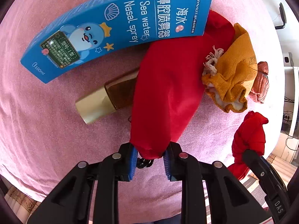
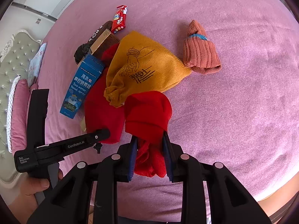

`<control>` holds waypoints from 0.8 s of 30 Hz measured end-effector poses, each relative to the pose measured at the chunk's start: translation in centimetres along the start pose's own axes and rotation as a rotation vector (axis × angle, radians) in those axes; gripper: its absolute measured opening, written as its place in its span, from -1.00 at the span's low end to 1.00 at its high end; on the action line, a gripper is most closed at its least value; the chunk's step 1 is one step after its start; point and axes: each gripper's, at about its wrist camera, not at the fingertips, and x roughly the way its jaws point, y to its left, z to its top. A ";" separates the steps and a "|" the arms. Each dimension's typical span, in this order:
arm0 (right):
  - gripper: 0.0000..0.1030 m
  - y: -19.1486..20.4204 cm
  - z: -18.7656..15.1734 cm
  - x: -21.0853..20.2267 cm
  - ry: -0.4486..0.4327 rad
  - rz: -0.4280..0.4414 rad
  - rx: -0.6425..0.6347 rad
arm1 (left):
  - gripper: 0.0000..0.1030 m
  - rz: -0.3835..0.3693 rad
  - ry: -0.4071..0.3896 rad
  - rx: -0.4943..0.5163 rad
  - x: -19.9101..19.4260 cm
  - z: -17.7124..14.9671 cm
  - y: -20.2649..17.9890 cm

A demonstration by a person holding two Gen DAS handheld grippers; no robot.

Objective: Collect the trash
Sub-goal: 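Grasp the red sock with the right gripper while the left grasps the red pouch, then carry the red sock and pouch to the yellow basin and release both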

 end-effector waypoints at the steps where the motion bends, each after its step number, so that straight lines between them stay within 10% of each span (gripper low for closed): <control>1: -0.50 0.1 -0.1 0.0 0.000 0.004 0.001 | -0.58 -0.008 -0.004 0.004 -0.2 -0.1 -0.1; 24: -0.50 -2.9 -4.5 -8.8 -0.081 0.195 0.079 | -0.63 -0.121 -0.136 0.190 -10.4 -10.7 -7.7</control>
